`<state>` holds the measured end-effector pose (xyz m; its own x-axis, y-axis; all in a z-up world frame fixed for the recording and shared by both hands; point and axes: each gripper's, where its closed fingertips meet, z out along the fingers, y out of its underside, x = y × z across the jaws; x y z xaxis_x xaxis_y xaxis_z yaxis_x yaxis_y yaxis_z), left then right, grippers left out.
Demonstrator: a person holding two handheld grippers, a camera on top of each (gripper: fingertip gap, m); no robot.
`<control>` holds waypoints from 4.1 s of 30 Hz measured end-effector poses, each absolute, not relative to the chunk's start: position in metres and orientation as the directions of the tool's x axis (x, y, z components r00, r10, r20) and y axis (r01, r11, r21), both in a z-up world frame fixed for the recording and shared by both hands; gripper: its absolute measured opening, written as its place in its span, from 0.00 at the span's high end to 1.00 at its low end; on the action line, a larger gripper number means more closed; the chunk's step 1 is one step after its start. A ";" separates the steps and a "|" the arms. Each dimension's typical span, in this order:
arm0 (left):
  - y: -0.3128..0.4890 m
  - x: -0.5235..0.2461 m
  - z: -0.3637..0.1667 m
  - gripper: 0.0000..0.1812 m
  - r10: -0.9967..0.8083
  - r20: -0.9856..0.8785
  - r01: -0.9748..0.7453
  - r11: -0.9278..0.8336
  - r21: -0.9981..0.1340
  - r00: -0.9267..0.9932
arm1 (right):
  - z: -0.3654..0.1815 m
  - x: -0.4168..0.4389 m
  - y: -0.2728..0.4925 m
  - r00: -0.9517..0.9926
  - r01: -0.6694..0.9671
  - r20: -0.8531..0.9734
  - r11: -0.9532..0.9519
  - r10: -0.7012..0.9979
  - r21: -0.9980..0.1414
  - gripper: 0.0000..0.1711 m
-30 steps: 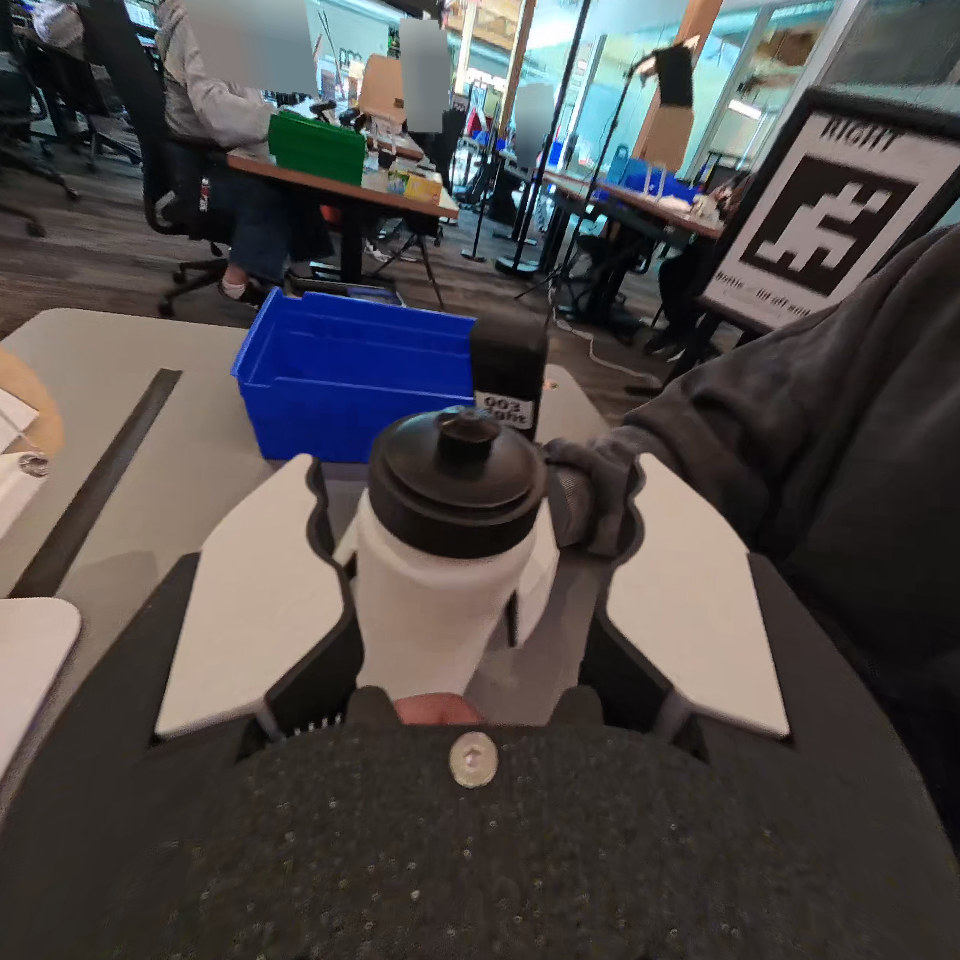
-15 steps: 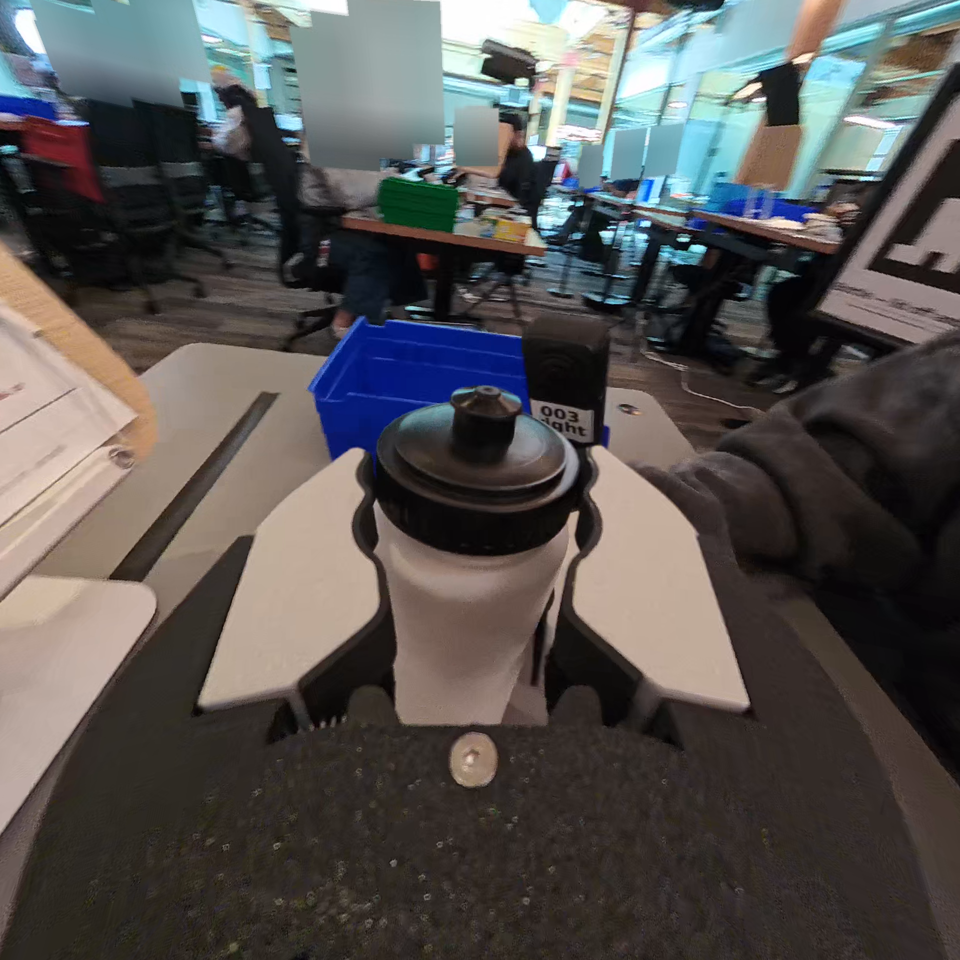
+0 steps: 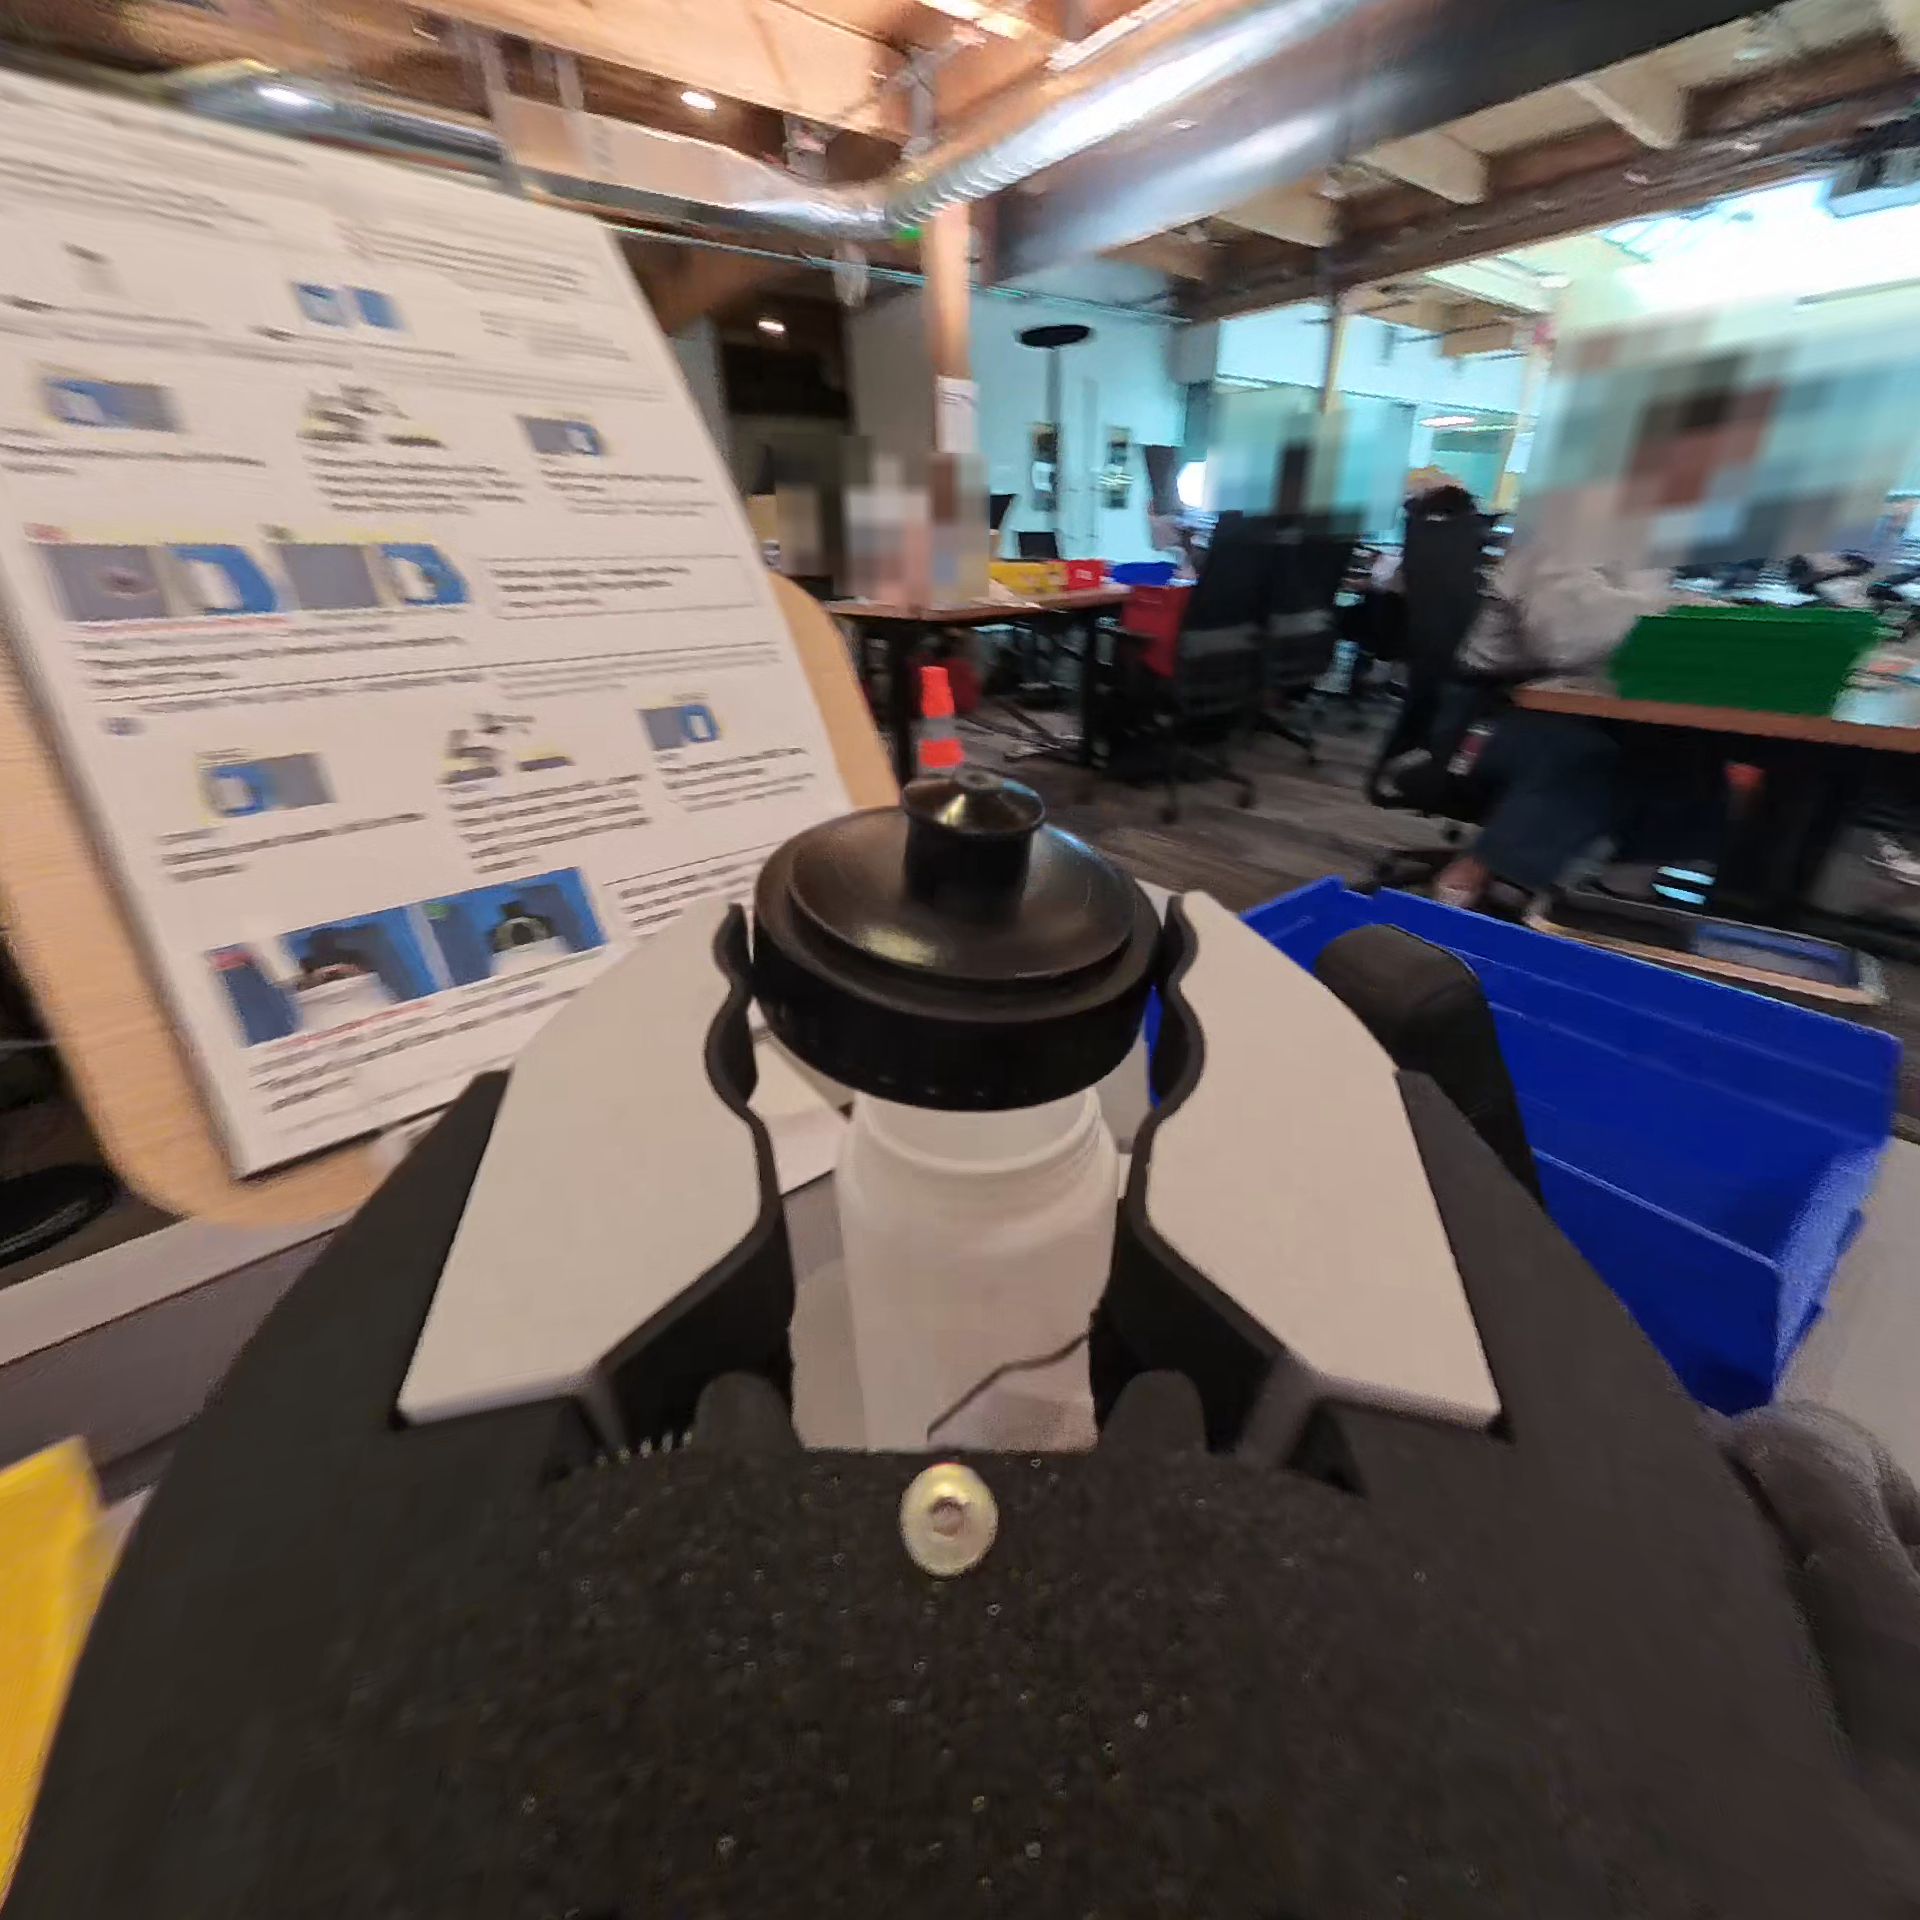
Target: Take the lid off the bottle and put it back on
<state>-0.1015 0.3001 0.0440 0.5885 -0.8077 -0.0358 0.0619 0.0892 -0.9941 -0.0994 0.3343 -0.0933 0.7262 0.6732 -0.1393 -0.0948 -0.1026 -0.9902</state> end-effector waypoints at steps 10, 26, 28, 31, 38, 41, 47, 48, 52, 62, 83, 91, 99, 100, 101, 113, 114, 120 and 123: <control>0.208 -0.181 -0.077 0.59 -0.658 -0.062 -0.069 0.016 -0.997 0.751 | -0.093 -0.097 0.333 0.730 -0.090 -0.131 -0.095 0.671 -0.991 0.48; 0.181 -0.177 -0.084 0.59 -0.744 -0.164 -0.134 0.100 -0.986 0.648 | -0.094 -0.090 0.327 0.758 -0.075 -0.122 -0.099 0.641 -0.992 0.49; 0.186 -0.179 -0.091 0.59 -0.749 -0.113 -0.128 0.038 -0.991 0.653 | -0.094 -0.089 0.326 0.767 -0.074 -0.117 -0.094 0.630 -0.993 0.49; 0.188 -0.180 -0.100 0.59 -0.767 -0.004 -0.090 -0.071 -0.993 0.642 | -0.093 -0.087 0.322 0.784 -0.074 -0.106 -0.078 0.611 -0.994 0.49; 0.186 -0.178 -0.103 0.59 -0.774 0.000 -0.102 -0.083 -0.991 0.633 | -0.093 -0.084 0.321 0.827 -0.090 -0.106 -0.055 0.553 -0.994 0.49; 0.184 -0.174 -0.102 0.59 -0.777 -0.017 -0.113 -0.070 -0.991 0.629 | -0.094 -0.082 0.320 0.841 -0.092 -0.120 -0.079 0.528 -0.993 0.49; 0.183 -0.175 -0.103 0.59 -0.782 0.012 -0.095 -0.091 -0.991 0.624 | -0.055 -0.077 0.302 0.815 -0.122 -0.204 -0.184 0.543 -0.975 0.49; 0.184 -0.176 -0.104 0.59 -0.780 0.022 -0.093 -0.102 -0.990 0.625 | -0.034 -0.070 0.294 0.816 -0.132 -0.201 -0.164 0.542 -0.978 0.49; 0.187 -0.178 -0.109 0.59 -0.777 0.090 -0.066 -0.167 -0.984 0.623 | 0.064 -0.031 0.257 0.852 -0.121 -0.134 -0.058 0.507 -0.991 0.49; 0.181 -0.171 -0.110 0.59 -0.785 0.012 -0.126 -0.114 -0.985 0.619 | 0.064 0.183 0.237 0.997 -0.058 -0.023 -0.541 -0.072 -0.839 0.49; 0.181 -0.173 -0.114 0.59 -0.795 0.011 -0.136 -0.118 -0.984 0.607 | -0.207 0.284 0.203 0.905 -0.290 0.253 -0.932 -0.341 -0.220 0.48; 0.174 -0.170 -0.102 0.59 -0.826 0.028 -0.088 -0.093 -0.992 0.563 | -0.102 0.211 0.231 0.986 -0.166 -0.083 -0.740 -0.148 -0.652 0.37; 0.164 -0.157 -0.094 0.59 -0.877 0.044 -0.044 -0.074 -0.996 0.479 | -0.041 0.001 0.136 0.721 -0.064 -0.308 -0.383 0.620 -0.921 0.49; 0.163 -0.155 -0.094 0.59 -0.882 0.031 -0.049 -0.061 -0.997 0.470 | -0.047 -0.009 0.129 0.707 -0.070 -0.311 -0.375 0.635 -0.924 0.49; 0.162 -0.153 -0.093 0.59 -0.886 0.015 -0.055 -0.046 -0.997 0.463 | -0.050 -0.019 0.124 0.692 -0.087 -0.320 -0.365 0.647 -0.927 0.49; 0.170 -0.140 -0.112 0.59 -0.766 -0.412 -0.357 0.255 -0.899 0.493 | -0.096 -0.132 0.149 0.757 0.171 -0.199 -0.482 0.622 -0.859 0.46; 0.168 -0.139 -0.112 0.59 -0.757 -0.440 -0.370 0.278 -0.886 0.484 | -0.099 -0.138 0.153 0.756 0.188 -0.191 -0.488 0.626 -0.853 0.47; 0.161 -0.140 -0.116 0.59 -0.747 -0.483 -0.403 0.310 -0.861 0.456 | -0.119 -0.159 0.158 0.742 0.234 -0.219 -0.551 0.634 -0.801 0.48; 0.160 -0.139 -0.118 0.59 -0.742 -0.495 -0.414 0.317 -0.853 0.452 | -0.121 -0.162 0.158 0.741 0.253 -0.217 -0.563 0.635 -0.787 0.57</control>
